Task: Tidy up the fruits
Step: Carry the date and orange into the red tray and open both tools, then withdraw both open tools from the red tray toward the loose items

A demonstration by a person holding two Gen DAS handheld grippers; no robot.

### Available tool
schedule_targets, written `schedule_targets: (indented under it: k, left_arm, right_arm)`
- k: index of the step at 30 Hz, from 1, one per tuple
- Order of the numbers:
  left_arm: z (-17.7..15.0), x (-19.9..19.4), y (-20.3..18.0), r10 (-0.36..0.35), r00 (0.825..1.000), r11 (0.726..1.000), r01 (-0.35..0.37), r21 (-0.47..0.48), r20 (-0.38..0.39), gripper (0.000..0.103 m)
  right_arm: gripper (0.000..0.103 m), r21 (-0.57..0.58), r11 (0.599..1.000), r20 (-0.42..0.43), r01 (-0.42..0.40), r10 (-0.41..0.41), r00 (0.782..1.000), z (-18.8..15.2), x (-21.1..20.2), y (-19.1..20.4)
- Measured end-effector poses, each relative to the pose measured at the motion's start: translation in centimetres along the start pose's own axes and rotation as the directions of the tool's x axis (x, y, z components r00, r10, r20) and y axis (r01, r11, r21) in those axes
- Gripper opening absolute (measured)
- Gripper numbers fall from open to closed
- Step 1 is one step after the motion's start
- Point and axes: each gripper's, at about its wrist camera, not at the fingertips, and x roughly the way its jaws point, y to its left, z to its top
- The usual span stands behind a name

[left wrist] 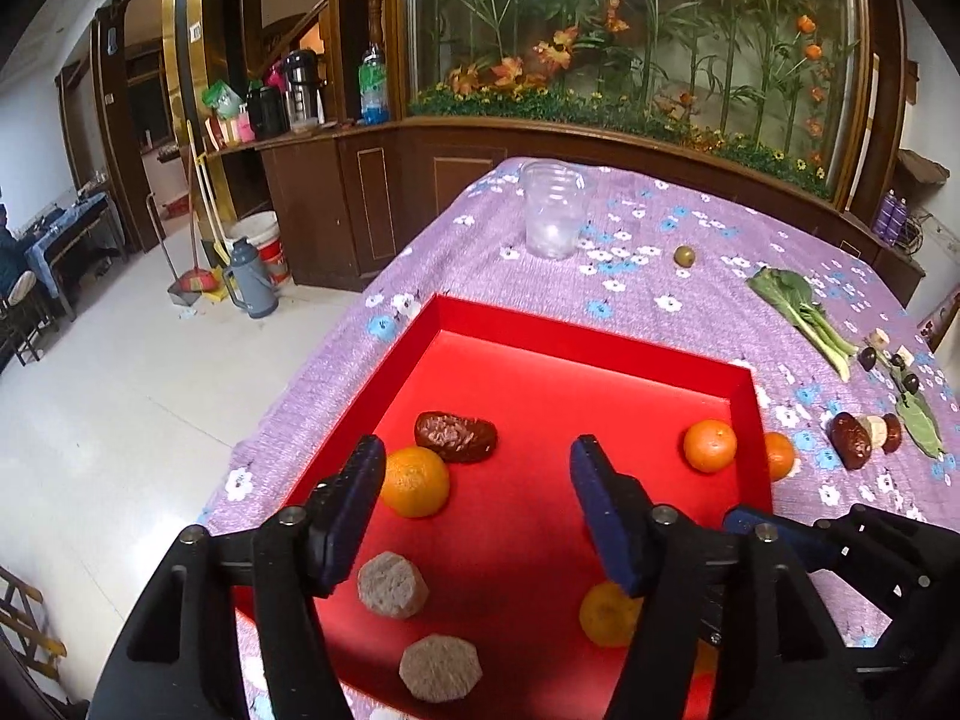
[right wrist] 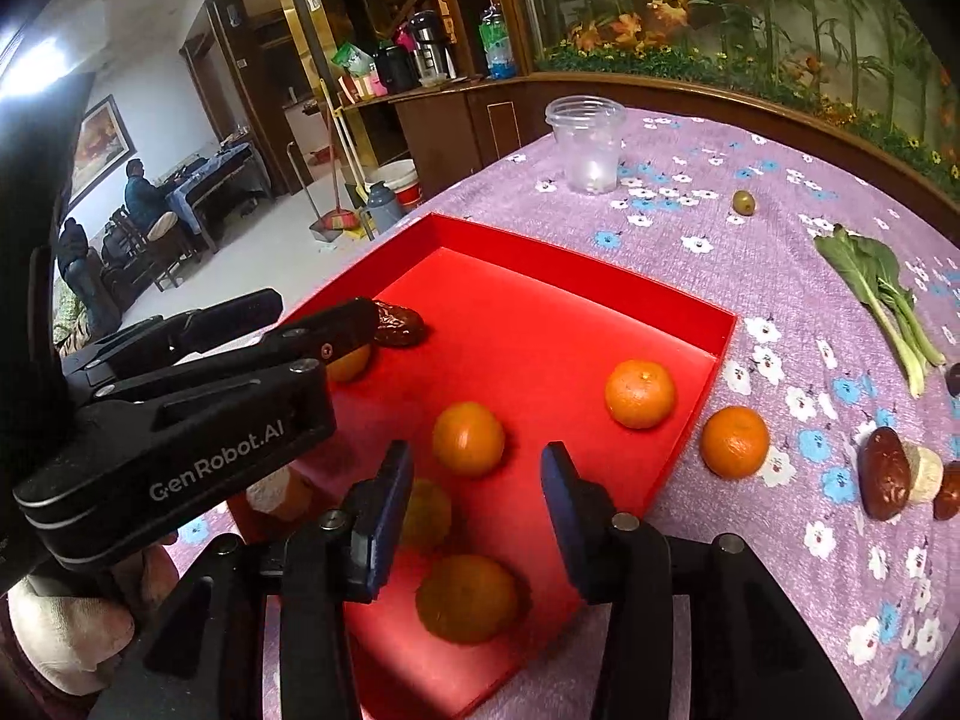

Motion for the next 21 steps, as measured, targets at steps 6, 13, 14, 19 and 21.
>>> schedule_targets:
  k: [6,13,14,19,21]
  left_arm:
    - [-0.3,-2.4,-1.4,-0.003,0.999,1.000,0.002,0.022,0.036,0.067]
    - [-1.3,-4.9,-3.5,-0.030,0.998,0.999,0.027,0.047,0.058,0.068]
    - [-1.4,-5.1,-3.8,-0.033,0.998,0.998,0.030,0.049,0.059,0.068]
    - [-2.7,-6.9,-5.2,-0.063,0.996,0.997,0.060,0.051,0.068,0.069]
    - [-3.1,-7.3,-5.5,-0.071,0.995,0.996,0.068,0.050,0.069,0.070]
  right_arm:
    - [0.049,0.018,1.000,0.023,0.008,-0.008,1.000,-0.9,-2.0,-0.5]
    - [0.051,0.053,0.998,0.063,0.024,-0.027,0.998,-2.4,-5.0,-1.7]
    - [0.051,0.057,0.998,0.067,0.027,-0.031,0.997,-2.7,-5.4,-1.8]
    - [0.052,0.096,0.995,0.092,0.033,-0.042,0.995,-4.4,-7.7,-2.9]
    - [0.055,0.117,0.993,0.101,0.031,-0.043,0.994,-5.1,-8.5,-3.4]
